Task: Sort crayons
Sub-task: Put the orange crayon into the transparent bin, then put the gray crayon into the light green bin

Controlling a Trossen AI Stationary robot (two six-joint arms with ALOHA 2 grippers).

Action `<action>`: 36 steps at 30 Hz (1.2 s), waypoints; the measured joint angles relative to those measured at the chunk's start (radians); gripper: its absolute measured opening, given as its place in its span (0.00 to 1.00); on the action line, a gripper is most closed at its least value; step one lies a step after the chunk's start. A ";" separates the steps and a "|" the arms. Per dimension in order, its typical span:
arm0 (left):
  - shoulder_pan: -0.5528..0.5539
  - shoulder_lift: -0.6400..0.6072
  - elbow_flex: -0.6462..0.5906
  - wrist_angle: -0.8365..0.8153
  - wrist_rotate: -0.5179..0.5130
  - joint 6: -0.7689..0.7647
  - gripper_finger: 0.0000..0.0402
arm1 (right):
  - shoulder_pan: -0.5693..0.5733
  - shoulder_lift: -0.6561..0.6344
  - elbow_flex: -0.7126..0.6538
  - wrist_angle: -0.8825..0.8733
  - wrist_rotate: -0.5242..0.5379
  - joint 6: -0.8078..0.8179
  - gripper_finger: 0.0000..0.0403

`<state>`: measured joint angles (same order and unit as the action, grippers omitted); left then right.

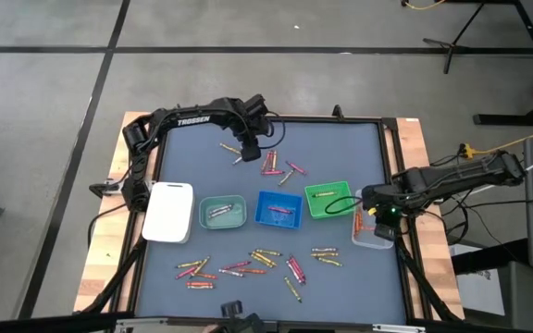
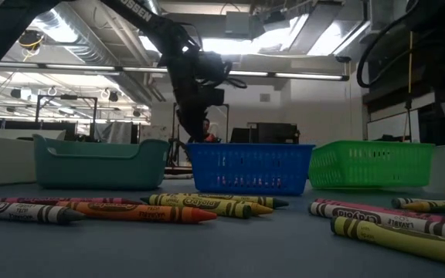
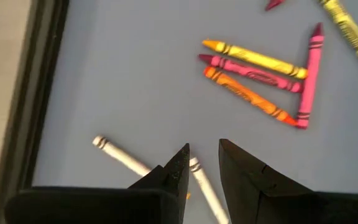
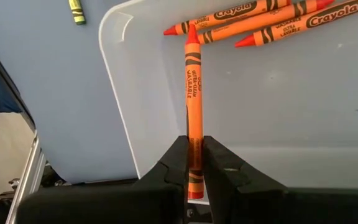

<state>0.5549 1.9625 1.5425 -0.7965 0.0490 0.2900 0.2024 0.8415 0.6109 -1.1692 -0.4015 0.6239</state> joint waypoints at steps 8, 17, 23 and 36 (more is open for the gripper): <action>0.001 0.000 -0.026 -0.039 -0.014 -0.046 0.28 | 0.000 0.007 0.000 -0.001 0.000 0.000 0.08; 0.001 0.000 -0.166 -0.029 -0.015 -0.053 0.41 | 0.000 0.007 0.000 -0.001 0.009 0.000 0.08; 0.001 0.000 -0.239 0.035 -0.015 -0.055 0.42 | 0.000 0.007 0.000 -0.001 0.071 0.000 0.08; 0.001 0.000 -0.259 0.061 -0.059 -0.055 0.42 | 0.000 0.007 0.000 0.041 0.068 0.076 0.33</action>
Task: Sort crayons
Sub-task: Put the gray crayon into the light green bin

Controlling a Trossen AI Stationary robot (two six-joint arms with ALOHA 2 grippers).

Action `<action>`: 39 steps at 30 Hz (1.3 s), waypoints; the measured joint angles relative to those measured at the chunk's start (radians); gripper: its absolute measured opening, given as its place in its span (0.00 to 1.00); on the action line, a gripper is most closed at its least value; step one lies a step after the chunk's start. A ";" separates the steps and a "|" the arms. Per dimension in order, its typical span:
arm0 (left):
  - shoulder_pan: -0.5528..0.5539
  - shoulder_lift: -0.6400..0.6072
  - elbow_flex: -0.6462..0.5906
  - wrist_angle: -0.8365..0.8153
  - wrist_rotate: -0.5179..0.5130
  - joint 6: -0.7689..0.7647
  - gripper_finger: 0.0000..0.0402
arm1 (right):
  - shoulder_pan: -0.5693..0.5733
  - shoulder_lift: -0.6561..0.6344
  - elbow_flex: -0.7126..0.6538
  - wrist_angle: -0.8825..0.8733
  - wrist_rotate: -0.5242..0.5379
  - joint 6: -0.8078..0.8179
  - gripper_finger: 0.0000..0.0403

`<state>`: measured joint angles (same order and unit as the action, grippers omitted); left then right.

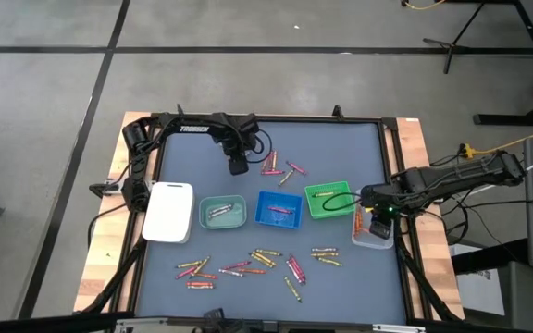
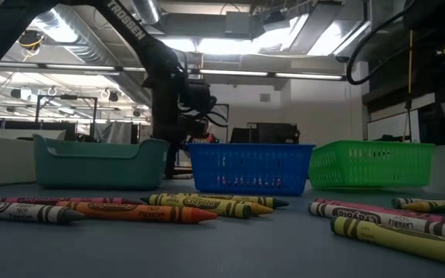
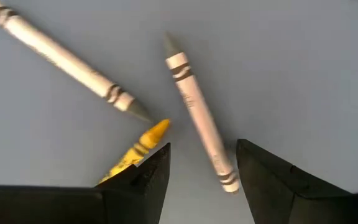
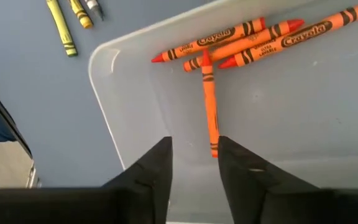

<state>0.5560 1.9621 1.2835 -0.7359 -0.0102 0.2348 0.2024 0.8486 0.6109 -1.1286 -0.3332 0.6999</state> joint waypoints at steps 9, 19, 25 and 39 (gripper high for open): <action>0.000 0.000 0.000 0.001 -0.026 -0.024 0.41 | 0.000 0.000 0.000 0.041 0.001 -0.001 0.32; 0.000 0.000 0.000 0.001 -0.026 -0.024 0.24 | 0.000 0.000 0.000 0.303 0.313 -0.185 0.32; 0.000 0.000 0.000 0.001 -0.025 -0.024 0.10 | 0.000 0.000 0.000 0.323 0.571 -0.208 0.31; 0.000 0.000 0.000 0.003 -0.026 -0.023 0.03 | -0.272 0.149 -0.001 0.461 0.682 -0.411 0.31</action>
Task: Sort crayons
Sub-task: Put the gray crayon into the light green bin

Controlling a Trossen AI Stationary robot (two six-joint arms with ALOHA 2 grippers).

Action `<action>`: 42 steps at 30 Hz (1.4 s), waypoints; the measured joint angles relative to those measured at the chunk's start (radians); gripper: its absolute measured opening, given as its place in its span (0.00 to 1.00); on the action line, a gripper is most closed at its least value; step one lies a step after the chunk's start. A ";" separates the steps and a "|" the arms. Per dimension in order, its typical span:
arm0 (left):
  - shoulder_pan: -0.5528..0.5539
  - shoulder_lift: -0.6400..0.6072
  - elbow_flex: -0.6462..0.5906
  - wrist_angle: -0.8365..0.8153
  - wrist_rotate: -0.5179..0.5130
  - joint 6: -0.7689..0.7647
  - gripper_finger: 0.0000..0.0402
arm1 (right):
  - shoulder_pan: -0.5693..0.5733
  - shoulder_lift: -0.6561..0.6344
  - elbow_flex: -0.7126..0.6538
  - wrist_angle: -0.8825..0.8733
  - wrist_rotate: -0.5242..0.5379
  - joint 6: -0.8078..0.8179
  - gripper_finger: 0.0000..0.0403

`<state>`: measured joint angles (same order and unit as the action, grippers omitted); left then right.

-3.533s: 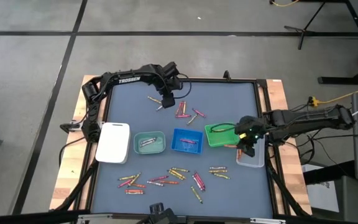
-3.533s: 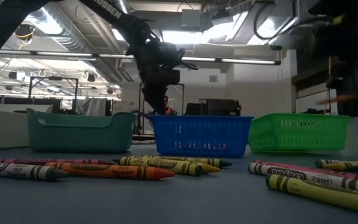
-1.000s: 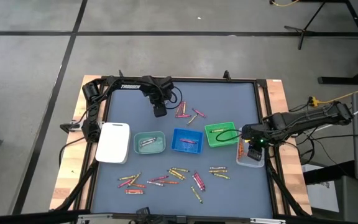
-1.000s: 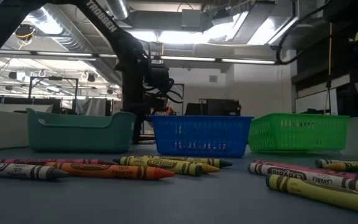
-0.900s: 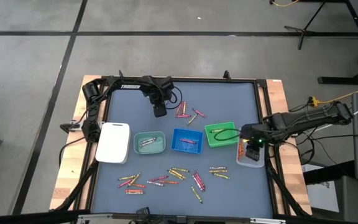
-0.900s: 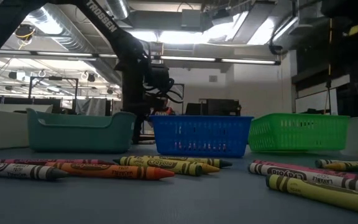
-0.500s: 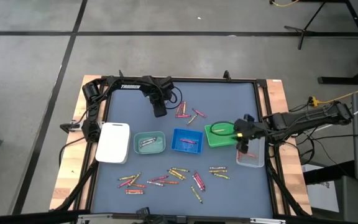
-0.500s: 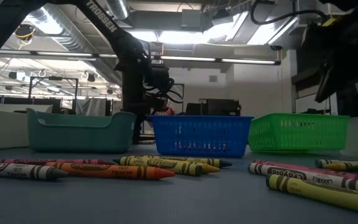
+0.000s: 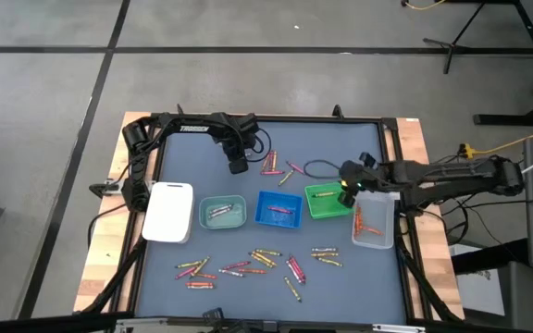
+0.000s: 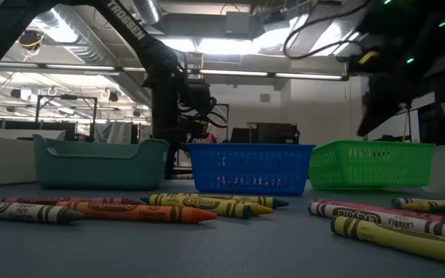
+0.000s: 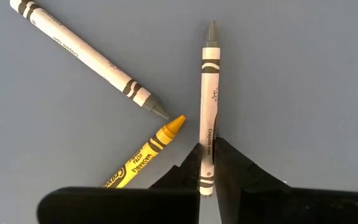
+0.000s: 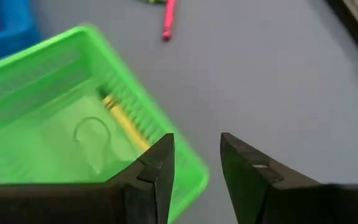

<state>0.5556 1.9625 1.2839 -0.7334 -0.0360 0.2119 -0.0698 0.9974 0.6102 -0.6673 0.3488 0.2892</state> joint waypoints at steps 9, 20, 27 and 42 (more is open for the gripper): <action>0.000 0.000 0.000 0.001 0.000 0.000 0.03 | -0.193 0.115 0.000 0.098 -0.130 -0.204 0.31; 0.000 0.001 0.000 0.001 0.000 0.000 0.03 | -0.238 0.151 0.000 0.088 -0.284 -0.271 0.31; 0.000 0.001 0.000 0.001 0.000 0.001 0.03 | -0.238 0.151 0.000 0.086 -0.342 -0.272 0.31; -0.032 0.003 0.104 -0.105 0.000 0.000 0.03 | -0.238 0.151 0.000 0.157 -0.331 -0.272 0.31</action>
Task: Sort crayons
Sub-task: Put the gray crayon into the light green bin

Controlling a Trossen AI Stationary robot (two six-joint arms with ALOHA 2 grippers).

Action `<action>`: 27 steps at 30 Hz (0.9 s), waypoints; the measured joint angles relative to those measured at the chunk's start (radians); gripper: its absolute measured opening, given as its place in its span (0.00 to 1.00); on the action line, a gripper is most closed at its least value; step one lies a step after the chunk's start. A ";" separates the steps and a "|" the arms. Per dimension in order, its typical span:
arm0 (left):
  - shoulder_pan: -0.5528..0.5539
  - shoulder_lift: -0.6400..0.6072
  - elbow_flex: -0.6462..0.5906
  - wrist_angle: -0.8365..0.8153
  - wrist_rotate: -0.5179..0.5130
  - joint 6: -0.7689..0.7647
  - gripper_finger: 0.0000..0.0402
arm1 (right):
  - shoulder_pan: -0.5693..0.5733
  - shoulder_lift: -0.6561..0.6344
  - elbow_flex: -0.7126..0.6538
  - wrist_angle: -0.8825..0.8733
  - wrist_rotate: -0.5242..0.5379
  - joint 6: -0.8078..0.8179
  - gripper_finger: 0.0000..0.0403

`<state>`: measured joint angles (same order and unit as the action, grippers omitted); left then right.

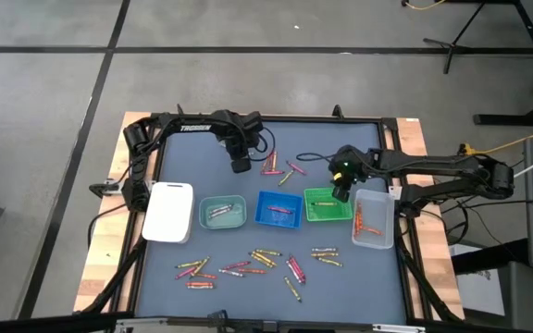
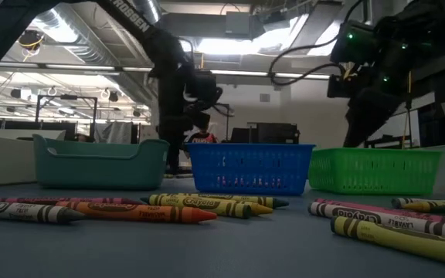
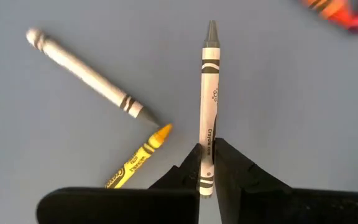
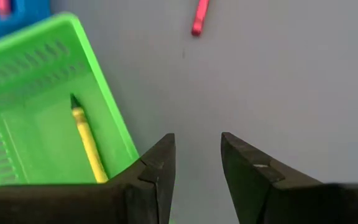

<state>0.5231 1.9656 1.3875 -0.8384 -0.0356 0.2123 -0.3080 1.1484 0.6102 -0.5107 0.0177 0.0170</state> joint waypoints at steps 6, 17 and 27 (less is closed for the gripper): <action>-0.063 0.000 0.106 -0.096 0.000 -0.001 0.03 | 0.000 0.000 0.000 0.107 0.000 0.000 0.31; -0.258 -0.001 0.231 -0.326 0.000 -0.105 0.03 | 0.000 0.000 0.000 0.154 0.000 0.000 0.31; -0.413 -0.001 0.236 -0.455 0.000 -0.215 0.03 | 0.000 0.000 0.000 0.154 0.000 0.000 0.31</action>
<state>0.1105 1.9644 1.6238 -1.2937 -0.0353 -0.0028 -0.3080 1.1481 0.6102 -0.3565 0.0177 0.0170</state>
